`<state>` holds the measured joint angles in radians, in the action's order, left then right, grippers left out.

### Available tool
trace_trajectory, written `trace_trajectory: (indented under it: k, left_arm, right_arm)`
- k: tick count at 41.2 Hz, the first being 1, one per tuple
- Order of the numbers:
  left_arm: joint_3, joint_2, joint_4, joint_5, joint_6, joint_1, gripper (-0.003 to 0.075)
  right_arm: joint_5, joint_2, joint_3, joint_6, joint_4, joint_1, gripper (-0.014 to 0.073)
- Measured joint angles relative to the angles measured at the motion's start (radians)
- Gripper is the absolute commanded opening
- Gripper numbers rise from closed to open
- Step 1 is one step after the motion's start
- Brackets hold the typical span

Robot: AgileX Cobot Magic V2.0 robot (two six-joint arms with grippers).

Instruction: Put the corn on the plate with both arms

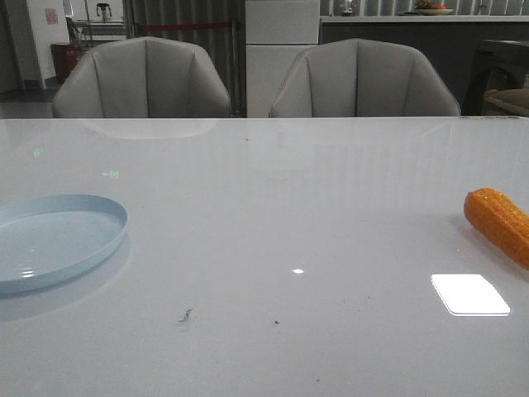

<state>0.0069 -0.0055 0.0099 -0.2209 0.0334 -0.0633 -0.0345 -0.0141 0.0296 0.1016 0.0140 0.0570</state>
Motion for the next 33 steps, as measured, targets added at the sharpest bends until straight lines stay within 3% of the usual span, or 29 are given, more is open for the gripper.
trace_trajectory:
  k: [6,13,25,33]
  left_arm:
    - [-0.021,0.0,0.0,0.012,0.0,0.0,0.0092]
    - [-0.166,0.023,0.0,0.117,0.0,0.0,0.0093]
    - [-0.459,0.331,0.0,0.221,0.0,0.0,0.0093]
    - [-0.583,0.587,0.0,0.265,0.0,0.0,0.0092]
  right_arm:
    - [-0.059,0.0,-0.047,0.004,0.0,0.0,0.0026]
    - [0.056,0.048,-0.255,0.007,0.0,0.0,0.0026]
    - [0.163,0.409,-0.609,0.007,0.0,0.0,0.0026]
    - [0.165,0.67,-0.716,0.007,0.0,0.0,0.0026]
